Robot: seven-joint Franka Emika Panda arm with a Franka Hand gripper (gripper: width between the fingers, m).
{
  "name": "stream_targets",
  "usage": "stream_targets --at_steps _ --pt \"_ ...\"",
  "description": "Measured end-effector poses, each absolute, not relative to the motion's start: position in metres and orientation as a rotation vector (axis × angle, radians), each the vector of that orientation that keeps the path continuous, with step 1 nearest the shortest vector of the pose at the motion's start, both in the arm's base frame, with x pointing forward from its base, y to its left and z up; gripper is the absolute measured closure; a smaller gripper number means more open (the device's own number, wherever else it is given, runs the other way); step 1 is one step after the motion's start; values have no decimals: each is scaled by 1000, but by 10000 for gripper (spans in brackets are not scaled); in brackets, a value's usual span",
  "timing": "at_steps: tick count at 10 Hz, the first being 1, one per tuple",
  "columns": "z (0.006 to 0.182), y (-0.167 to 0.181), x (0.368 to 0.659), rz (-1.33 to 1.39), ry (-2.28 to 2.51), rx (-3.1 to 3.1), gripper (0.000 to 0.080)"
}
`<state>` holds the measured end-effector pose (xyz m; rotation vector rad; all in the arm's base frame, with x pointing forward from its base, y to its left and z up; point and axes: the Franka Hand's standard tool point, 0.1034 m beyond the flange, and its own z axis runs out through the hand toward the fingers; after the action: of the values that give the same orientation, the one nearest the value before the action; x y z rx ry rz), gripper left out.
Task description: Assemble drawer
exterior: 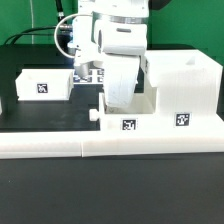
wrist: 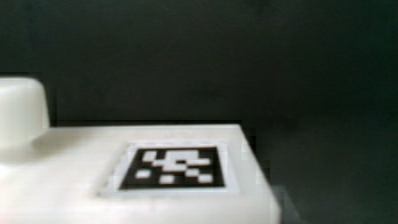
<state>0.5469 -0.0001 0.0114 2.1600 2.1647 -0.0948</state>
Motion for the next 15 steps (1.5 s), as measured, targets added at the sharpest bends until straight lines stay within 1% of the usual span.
stream_targets --at_steps 5,8,12,13,15 --pt "11 -1 547 -95 2164 2162 757" --pt "11 9 552 -117 2201 2123 757" --pt "10 8 551 -101 2199 2116 757" --pt "11 8 551 -105 2195 2120 636" --pt "21 9 553 -116 2191 2125 352"
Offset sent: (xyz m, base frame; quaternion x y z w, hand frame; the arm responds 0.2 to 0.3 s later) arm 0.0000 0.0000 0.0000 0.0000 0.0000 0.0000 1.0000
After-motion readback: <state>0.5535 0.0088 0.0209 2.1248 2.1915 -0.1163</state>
